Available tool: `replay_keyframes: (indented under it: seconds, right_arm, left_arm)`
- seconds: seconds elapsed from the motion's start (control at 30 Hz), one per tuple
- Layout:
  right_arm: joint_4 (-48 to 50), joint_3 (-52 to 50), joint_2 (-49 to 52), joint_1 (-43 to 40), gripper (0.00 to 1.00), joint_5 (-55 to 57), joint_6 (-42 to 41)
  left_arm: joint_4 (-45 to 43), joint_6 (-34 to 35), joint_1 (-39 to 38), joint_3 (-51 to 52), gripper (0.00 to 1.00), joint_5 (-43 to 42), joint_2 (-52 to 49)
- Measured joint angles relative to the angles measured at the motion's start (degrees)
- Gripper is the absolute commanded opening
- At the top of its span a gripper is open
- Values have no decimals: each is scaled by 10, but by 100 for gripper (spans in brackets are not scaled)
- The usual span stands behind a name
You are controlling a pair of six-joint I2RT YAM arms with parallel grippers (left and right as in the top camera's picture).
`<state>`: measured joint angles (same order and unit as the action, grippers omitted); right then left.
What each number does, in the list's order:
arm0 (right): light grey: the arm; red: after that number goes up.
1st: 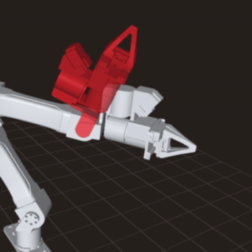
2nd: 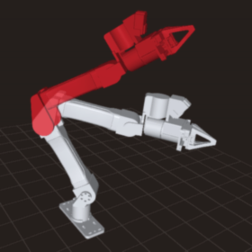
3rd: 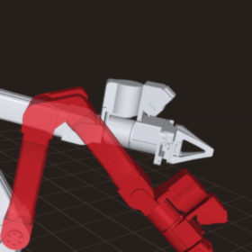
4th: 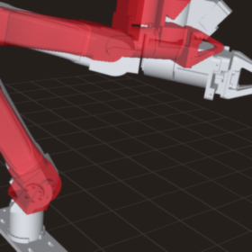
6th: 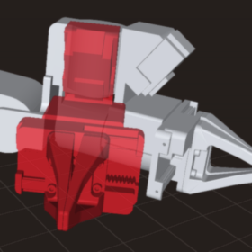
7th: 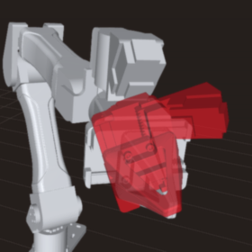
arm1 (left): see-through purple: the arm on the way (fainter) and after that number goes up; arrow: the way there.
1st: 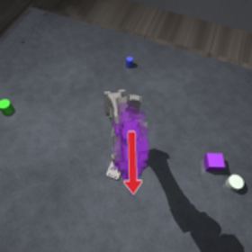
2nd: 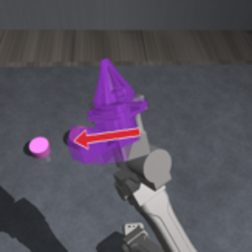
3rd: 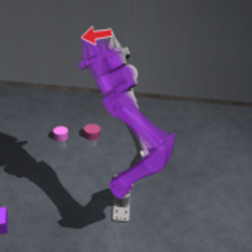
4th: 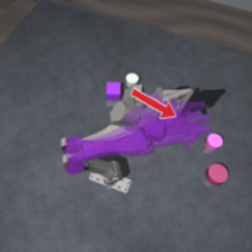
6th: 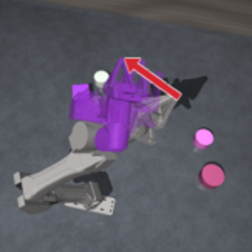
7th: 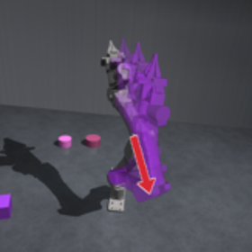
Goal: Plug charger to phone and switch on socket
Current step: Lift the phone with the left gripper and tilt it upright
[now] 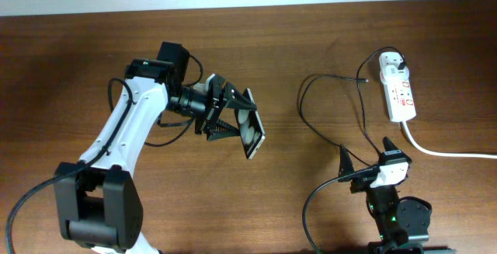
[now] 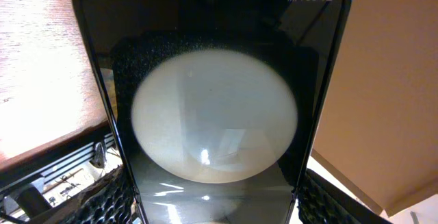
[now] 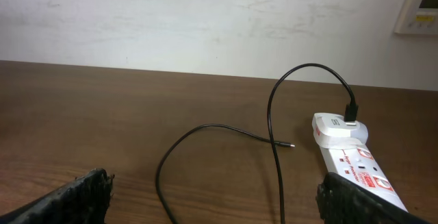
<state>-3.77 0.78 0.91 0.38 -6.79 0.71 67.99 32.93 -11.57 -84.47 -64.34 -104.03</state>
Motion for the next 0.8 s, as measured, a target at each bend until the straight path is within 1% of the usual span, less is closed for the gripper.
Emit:
replay_keyframes:
  seconds: [0.8]
  right_arm:
    - [0, 0, 0, 0, 99, 0, 0]
  left_arm:
    - [1, 0, 0, 0, 70, 0, 0]
